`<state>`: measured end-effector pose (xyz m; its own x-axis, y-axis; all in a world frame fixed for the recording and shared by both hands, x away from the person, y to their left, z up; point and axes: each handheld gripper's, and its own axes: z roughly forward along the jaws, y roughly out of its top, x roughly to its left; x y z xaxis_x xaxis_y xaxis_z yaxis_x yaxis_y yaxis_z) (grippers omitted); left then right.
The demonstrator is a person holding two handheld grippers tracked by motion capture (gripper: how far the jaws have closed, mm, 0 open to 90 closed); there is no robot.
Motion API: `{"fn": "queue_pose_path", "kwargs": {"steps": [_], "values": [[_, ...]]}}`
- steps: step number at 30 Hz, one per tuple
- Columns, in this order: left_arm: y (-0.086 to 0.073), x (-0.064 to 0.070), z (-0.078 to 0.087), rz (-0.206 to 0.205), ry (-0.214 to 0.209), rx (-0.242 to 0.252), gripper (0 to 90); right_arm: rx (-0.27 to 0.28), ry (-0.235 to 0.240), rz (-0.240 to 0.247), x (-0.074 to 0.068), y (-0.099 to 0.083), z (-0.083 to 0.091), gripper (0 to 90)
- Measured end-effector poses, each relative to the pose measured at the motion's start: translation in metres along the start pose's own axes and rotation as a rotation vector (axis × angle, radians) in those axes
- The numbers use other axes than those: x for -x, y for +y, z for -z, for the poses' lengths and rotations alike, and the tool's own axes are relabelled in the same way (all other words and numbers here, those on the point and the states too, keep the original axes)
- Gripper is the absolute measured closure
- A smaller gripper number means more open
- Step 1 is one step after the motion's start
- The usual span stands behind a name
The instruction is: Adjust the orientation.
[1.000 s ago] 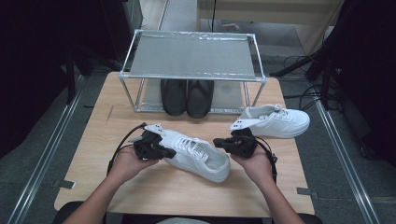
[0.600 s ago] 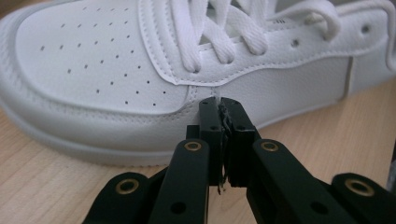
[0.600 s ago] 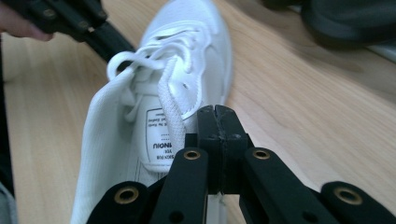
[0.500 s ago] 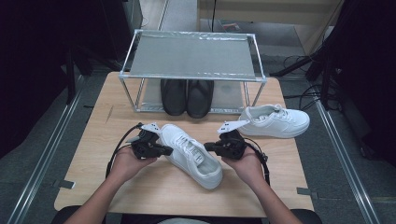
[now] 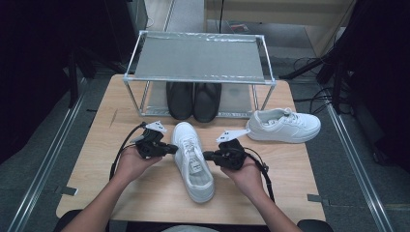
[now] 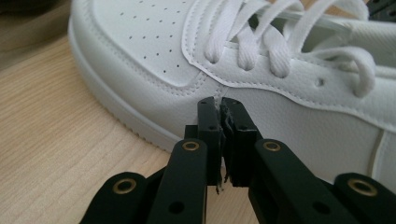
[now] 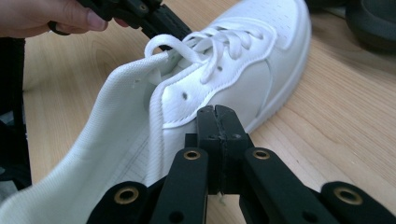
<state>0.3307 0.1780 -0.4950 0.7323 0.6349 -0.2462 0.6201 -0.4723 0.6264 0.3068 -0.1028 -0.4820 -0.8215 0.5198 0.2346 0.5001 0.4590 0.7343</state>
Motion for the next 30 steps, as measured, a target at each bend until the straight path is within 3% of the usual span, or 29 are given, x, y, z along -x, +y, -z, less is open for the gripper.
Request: {"fn": "queue_pose_path", "kwargs": {"steps": [6, 9, 11, 15, 18, 21, 23, 30], "values": [[0.001, -0.005, 0.000, 0.003, -0.016, 0.009, 87.2, 0.013, 0.029, 0.000, -0.006, 0.001, -0.006, 90.0], [0.001, -0.008, 0.001, 0.029, -0.042, 0.006, 87.1, 0.016, 0.019, -0.003, -0.005, 0.001, -0.004, 88.9], [0.000, -0.011, 0.003, 0.047, -0.088, 0.001, 85.4, 0.027, 0.022, -0.003, -0.001, 0.001, -0.001, 83.8], [0.002, -0.005, 0.012, 0.000, -0.099, 0.009, 82.1, 0.043, 0.006, -0.019, 0.009, -0.001, 0.011, 83.6], [0.003, -0.002, 0.017, 0.003, -0.146, 0.023, 75.2, 0.056, -0.006, -0.044, 0.017, -0.003, 0.020, 80.5], [0.004, 0.000, 0.018, -0.004, -0.239, -0.003, 61.1, 0.063, -0.024, -0.066, 0.026, -0.006, 0.029, 78.0], [0.004, 0.005, 0.019, -0.029, -0.235, -0.001, 57.0, 0.077, -0.045, -0.073, 0.032, -0.007, 0.036, 74.9], [0.007, 0.007, 0.022, -0.045, -0.233, 0.016, 48.5, 0.101, -0.117, -0.094, 0.052, -0.013, 0.056, 63.9]]}}
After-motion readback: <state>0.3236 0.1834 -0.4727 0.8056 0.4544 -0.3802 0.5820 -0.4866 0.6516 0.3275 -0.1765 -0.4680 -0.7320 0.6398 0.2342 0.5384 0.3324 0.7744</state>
